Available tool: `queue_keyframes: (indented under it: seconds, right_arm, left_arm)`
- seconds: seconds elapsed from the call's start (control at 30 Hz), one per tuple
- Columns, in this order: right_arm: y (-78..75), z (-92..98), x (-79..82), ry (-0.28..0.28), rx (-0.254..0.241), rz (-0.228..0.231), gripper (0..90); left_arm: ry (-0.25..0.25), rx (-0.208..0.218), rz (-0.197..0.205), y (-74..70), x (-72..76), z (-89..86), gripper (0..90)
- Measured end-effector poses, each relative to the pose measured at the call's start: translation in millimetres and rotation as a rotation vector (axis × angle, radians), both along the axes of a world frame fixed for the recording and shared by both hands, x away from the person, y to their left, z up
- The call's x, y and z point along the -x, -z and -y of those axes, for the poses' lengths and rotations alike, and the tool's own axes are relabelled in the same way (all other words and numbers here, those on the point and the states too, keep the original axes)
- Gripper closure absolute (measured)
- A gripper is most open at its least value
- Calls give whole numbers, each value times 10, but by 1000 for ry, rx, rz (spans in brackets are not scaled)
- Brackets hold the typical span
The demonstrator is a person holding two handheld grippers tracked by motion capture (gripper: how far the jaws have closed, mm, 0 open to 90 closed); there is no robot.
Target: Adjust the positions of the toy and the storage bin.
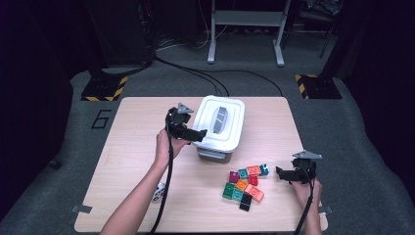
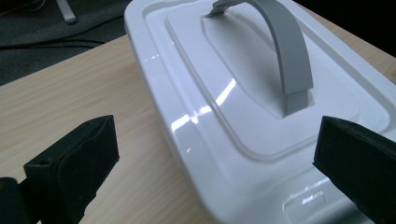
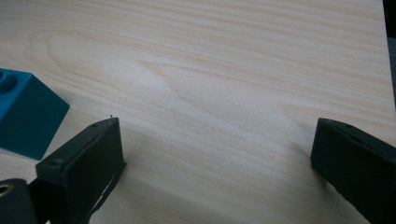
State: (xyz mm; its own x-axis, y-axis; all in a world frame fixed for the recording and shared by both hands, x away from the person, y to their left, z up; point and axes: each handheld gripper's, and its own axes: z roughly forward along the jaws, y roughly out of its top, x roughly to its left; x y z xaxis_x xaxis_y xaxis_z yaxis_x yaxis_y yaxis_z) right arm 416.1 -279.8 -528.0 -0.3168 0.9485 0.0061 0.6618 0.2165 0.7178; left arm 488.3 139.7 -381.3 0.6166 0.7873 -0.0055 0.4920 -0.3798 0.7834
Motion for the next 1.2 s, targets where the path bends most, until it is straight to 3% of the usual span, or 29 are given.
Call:
queue_keyframes:
  seconds: [0.17,0.3,0.43,0.53,0.73,1.03,1.2]
  right_arm:
    - [0,3,-1,-4,-3,2,25]
    - [-2,5,-1,-2,-6,4,32]
    - [-2,2,-2,0,-9,5,36]
    - [-2,4,-1,-2,-11,7,42]
    - [-7,11,5,-8,-25,9,59]
    - [-9,12,10,-7,-33,8,68]
    - [-9,17,9,-3,-33,15,79]
  left_arm:
    - [23,15,50,-28,-67,239,129]
    - [18,-9,86,-67,-126,456,176]
    - [31,-41,70,-59,-214,637,232]
    - [43,-24,40,-5,-266,721,329]
    - [34,-9,34,49,-279,748,576]
    - [46,8,29,58,-240,666,614]
    - [80,7,17,47,-215,575,643]
